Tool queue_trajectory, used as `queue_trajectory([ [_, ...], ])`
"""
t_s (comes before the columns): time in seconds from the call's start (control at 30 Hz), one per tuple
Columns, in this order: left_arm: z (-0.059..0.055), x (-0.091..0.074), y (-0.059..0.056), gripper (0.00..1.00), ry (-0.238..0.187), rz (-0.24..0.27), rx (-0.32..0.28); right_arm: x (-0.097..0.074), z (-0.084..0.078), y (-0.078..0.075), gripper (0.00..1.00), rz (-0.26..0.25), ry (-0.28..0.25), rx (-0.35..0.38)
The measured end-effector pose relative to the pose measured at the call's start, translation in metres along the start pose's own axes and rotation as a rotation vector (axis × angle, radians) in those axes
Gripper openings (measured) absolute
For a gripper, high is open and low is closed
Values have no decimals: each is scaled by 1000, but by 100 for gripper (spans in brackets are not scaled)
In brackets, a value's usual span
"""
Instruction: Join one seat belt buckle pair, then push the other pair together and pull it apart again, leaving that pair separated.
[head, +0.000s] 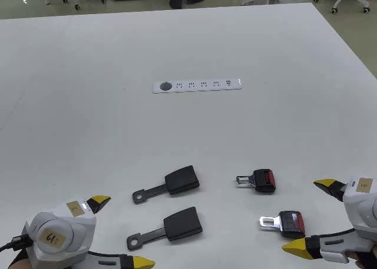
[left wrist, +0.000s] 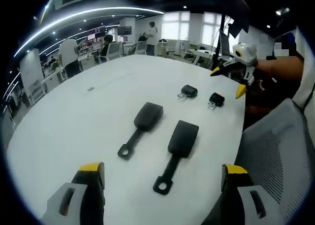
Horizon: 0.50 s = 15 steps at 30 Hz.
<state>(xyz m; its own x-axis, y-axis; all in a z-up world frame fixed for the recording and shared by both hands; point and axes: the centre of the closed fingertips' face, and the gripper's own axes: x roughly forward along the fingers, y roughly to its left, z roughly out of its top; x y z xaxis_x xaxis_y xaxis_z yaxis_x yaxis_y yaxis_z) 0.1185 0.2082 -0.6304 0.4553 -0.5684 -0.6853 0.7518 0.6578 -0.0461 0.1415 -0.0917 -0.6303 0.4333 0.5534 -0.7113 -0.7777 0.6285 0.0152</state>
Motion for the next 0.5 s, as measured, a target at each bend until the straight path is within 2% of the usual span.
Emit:
queue_trajectory([
  [0.23,-1,1,-2,100,-1,-8,4,-1,0,1,97,1,2,-5],
  [0.5,-3,1,-4,100,0,-16,11,1,-3,10,97,10,15,-30],
])
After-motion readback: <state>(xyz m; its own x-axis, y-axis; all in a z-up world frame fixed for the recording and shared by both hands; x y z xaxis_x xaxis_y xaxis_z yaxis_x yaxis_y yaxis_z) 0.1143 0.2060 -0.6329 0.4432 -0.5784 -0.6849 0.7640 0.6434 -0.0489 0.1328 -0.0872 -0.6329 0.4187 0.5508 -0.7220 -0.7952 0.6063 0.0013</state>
